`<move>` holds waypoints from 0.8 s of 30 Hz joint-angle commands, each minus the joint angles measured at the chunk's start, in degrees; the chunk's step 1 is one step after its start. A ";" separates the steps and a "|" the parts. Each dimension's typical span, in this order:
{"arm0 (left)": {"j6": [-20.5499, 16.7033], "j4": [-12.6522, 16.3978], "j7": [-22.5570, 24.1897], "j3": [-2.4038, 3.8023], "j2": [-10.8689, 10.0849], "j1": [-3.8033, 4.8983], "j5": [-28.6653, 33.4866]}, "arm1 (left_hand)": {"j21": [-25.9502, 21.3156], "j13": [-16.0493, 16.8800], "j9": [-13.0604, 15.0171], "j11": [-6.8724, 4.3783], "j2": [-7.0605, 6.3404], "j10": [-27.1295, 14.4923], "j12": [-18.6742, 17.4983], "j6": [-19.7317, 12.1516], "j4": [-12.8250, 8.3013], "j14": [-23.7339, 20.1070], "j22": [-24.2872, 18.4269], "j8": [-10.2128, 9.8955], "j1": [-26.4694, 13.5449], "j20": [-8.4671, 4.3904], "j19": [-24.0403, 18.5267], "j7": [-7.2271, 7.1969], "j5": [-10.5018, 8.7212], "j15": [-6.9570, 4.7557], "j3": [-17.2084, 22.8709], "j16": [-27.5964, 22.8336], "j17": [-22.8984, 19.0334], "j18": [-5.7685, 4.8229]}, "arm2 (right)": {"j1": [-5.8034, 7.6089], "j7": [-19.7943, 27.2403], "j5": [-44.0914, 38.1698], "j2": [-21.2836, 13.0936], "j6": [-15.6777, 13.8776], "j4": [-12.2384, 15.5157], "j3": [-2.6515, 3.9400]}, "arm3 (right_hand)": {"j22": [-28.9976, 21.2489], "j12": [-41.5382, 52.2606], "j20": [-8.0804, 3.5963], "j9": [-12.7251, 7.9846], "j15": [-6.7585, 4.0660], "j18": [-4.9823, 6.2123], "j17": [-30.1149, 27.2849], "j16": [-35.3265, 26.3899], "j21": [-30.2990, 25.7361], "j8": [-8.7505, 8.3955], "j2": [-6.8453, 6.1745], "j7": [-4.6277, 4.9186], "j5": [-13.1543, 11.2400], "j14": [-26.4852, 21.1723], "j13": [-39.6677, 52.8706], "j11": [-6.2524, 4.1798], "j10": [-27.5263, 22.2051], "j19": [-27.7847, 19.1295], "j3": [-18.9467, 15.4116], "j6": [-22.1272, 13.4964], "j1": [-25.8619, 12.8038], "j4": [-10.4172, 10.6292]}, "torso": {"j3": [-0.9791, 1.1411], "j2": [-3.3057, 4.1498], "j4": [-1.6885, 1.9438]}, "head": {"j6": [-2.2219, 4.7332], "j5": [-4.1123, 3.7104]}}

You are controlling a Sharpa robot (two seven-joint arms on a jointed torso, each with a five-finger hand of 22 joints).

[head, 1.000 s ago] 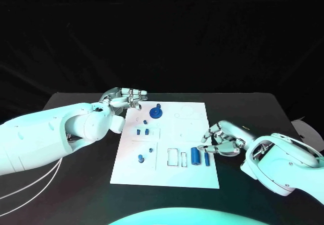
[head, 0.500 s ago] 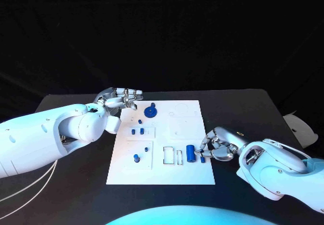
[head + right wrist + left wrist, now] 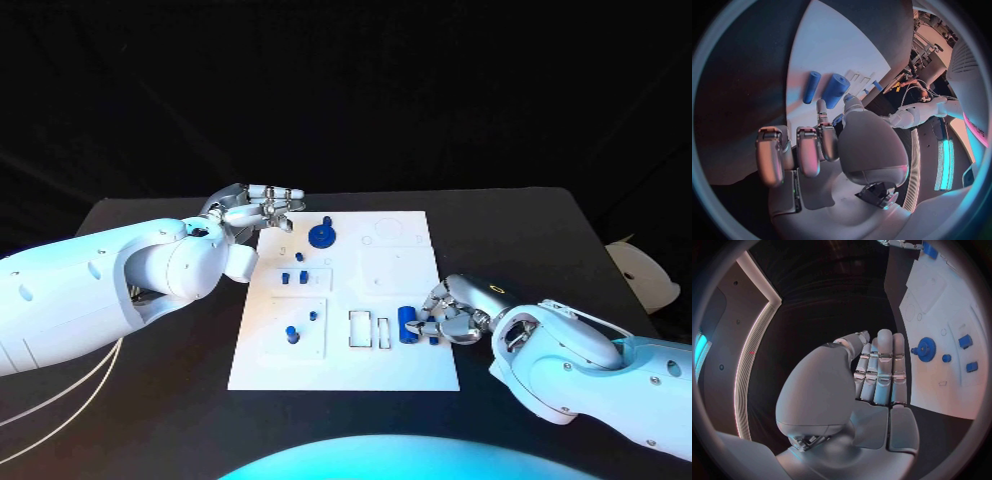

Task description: Assemble the parts on the task board

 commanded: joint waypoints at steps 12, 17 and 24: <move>2.88 0.31 0.14 0.04 0.03 0.01 0.07 | -0.28 0.08 -0.04 0.02 0.47 -0.42 0.28 -0.45 -0.09 -0.34 -0.04 0.38 -0.16 0.29 -0.20 0.09 0.01 0.08 -0.16 -0.22 -0.10 0.73 | -0.28 -2.61 -0.69 2.70 1.04 -2.58 0.01 | 14.19 -0.01 -0.42 0.75 -0.45 -0.56 9.94 0.08 -0.20 0.82 -0.22 -0.48 -1.25 4.99 5.12 -0.02 0.16 4.59 -1.45 -0.33 -1.50 0.05 | 0.00 0.01 -0.04 | -0.42 0.10; 3.26 0.38 0.04 0.04 -0.03 0.01 0.07 | -0.29 0.08 -0.04 0.02 0.48 -0.44 0.30 -0.45 -0.07 -0.36 -0.05 0.39 -0.18 0.30 -0.20 0.09 0.01 0.09 -0.17 -0.23 -0.11 0.73 | -0.59 -2.83 -0.66 3.43 2.08 -3.50 0.02 | 14.19 -0.02 -0.43 0.98 -0.47 -0.56 9.94 0.08 -0.21 1.01 -0.22 -0.53 -1.75 4.99 5.15 -0.05 0.15 4.58 -1.75 -0.30 -1.77 0.04 | 0.04 -0.01 0.00 | -0.57 0.35; 3.39 0.48 0.01 0.04 -0.11 0.02 0.07 | -0.32 0.09 -0.04 0.02 0.52 -0.48 0.36 -0.47 -0.04 -0.37 -0.06 0.41 -0.24 0.31 -0.22 0.09 -0.01 0.10 -0.19 -0.23 -0.12 0.72 | -0.83 -3.08 -1.75 4.18 4.45 -4.47 0.01 | 14.17 0.01 -0.46 1.36 -0.52 -0.54 9.93 0.07 -0.26 1.35 -0.70 -0.63 -2.55 4.98 5.25 -0.12 0.18 4.55 -2.29 -0.21 -1.87 -0.01 | -0.03 -0.05 -0.02 | -0.68 0.52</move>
